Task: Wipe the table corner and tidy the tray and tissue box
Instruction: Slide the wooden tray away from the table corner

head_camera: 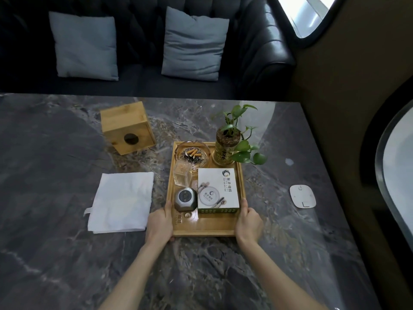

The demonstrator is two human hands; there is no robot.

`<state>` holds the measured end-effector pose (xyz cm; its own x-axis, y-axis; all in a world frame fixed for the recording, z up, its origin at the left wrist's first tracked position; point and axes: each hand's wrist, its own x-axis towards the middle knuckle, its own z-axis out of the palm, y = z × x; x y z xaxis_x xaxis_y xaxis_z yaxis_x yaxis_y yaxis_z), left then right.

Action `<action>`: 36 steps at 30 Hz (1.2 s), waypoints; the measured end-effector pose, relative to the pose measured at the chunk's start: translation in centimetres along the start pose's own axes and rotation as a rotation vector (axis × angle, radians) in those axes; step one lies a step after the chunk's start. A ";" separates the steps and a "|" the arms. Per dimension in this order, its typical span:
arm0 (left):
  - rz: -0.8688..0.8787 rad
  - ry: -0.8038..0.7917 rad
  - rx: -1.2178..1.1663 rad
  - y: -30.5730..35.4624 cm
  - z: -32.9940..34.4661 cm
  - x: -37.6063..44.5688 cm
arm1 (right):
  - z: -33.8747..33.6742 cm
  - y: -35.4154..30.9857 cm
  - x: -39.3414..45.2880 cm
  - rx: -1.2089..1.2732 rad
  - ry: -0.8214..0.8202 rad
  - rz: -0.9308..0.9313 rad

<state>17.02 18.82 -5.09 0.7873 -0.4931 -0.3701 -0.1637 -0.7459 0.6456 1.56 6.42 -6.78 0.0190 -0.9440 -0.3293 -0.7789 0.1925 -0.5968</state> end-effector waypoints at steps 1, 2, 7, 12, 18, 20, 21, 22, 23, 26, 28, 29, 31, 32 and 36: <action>-0.007 -0.002 0.002 -0.1 0.0 0.0 | 0.1 0.1 0.0 -0.003 -0.002 0.000; -0.014 -0.005 0.004 -0.1 0.1 0.0 | 0.1 0.2 -0.1 0.000 -0.007 -0.001; 0.000 -0.022 0.022 -0.8 0.2 0.3 | -0.7 0.5 -0.5 0.047 -0.081 -0.084; 0.088 0.012 0.208 -0.4 -0.1 -0.6 | -2.2 0.7 -0.2 -0.244 -0.169 -0.290; 0.224 -0.058 0.657 0.3 -0.7 -0.7 | -2.8 0.1 0.6 -0.551 -0.248 -0.411; 0.228 -0.071 0.723 0.2 -0.7 -0.5 | -2.6 0.2 0.7 -0.568 -0.259 -0.405; 0.225 -0.076 0.738 0.2 -0.7 -0.4 | -2.6 0.2 0.7 -0.579 -0.262 -0.406; 0.219 -0.082 0.742 0.1 -0.6 -0.4 | -2.5 0.2 0.8 -0.595 -0.261 -0.411; 0.214 -0.084 0.743 0.0 -0.5 -0.3 | -2.5 0.3 0.8 -0.615 -0.262 -0.418; 0.219 -0.084 0.719 -0.2 -0.4 -0.3 | -2.6 0.3 0.9 -0.652 -0.289 -0.428; 0.199 -0.094 0.679 -0.1 -0.6 -0.1 | -3.0 -0.1 0.9 -0.669 -0.312 -0.415; 0.178 -0.102 0.658 0.0 -0.8 0.0 | -3.3 -0.5 0.9 -0.684 -0.316 -0.406; 0.124 -0.102 0.593 0.4 -1.4 0.1 | -4.1 -1.8 0.6 -0.719 -0.293 -0.400; 0.104 -0.086 0.557 0.7 -1.8 0.1 | -4.5 -2.7 0.4 -0.729 -0.258 -0.421; 0.089 -0.010 0.410 0.4 -4.8 0.0 | -5.7 -6.7 -1.3 -0.610 -0.023 -0.562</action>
<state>19.81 20.63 -1.62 0.7541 -0.5666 -0.3322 -0.4555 -0.8155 0.3570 3.18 4.87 1.79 0.5145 -0.8491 -0.1198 -0.8526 -0.4916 -0.1771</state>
